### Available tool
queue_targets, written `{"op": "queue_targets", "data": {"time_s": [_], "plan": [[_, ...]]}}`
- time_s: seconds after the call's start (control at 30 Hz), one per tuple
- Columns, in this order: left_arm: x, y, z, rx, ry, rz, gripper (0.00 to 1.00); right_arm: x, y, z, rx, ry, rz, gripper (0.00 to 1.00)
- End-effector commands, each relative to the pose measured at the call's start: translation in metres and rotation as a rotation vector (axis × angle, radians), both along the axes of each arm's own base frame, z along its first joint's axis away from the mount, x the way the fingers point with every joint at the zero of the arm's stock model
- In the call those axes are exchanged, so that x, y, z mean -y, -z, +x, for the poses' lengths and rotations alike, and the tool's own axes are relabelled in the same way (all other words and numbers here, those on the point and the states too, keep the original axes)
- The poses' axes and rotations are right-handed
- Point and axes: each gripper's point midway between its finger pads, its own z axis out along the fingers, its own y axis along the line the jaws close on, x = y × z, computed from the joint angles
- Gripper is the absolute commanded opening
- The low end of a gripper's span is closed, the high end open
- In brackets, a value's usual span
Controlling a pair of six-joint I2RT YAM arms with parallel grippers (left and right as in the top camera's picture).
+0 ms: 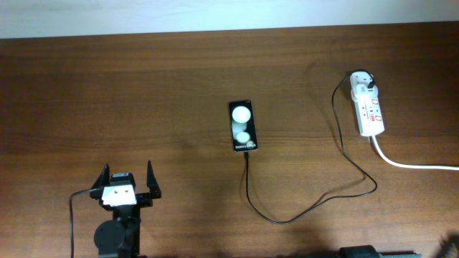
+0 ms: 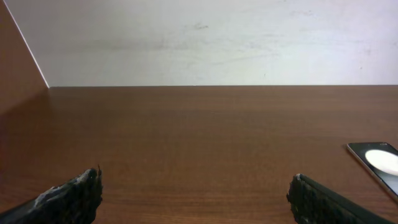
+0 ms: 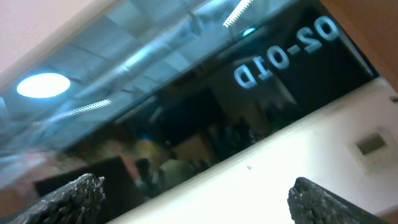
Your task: Plug charger to phone and switch on socket
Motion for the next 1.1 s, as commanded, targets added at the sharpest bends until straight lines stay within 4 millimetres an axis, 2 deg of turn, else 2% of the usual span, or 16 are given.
{"op": "queue_targets", "data": {"time_s": [0.0, 0.07, 0.1, 0.17, 0.3, 0.4, 0.53, 0.73, 1.07], "plan": [[0.002, 0.003, 0.000, -0.007, 0.012, 0.015, 0.99, 0.005, 0.056, 0.062, -0.148, 0.039, 0.009, 0.99], [0.002, 0.003, 0.000, -0.007, 0.012, 0.015, 0.99, 0.001, 0.097, 0.103, -0.218, 0.028, 0.000, 0.99], [0.002, 0.003, 0.000, -0.007, 0.012, 0.015, 0.99, -0.001, 0.107, 0.111, -0.230, 0.023, -0.003, 0.99], [0.002, 0.003, 0.000, -0.007, 0.012, 0.015, 0.99, -0.002, 0.146, 0.139, -0.284, 0.022, -0.006, 0.99], [0.002, 0.003, 0.000, -0.007, 0.012, 0.015, 0.99, -0.004, 0.211, 0.166, -0.410, 0.019, -0.014, 0.99], [0.002, 0.003, 0.000, -0.007, 0.012, 0.015, 0.99, -0.004, 0.249, 0.177, -0.488, 0.020, -0.019, 0.99], [0.002, 0.003, 0.000, -0.007, 0.012, 0.015, 0.99, -0.005, 0.264, 0.184, -0.480, 0.020, -0.018, 0.99], [0.002, 0.003, 0.000, -0.007, 0.012, 0.015, 0.99, -0.005, 0.311, 0.191, -0.572, 0.020, -0.024, 0.99], [0.002, 0.003, 0.000, -0.007, 0.012, 0.015, 0.99, -0.005, 0.314, 0.191, -0.578, 0.020, -0.024, 0.99]]}}
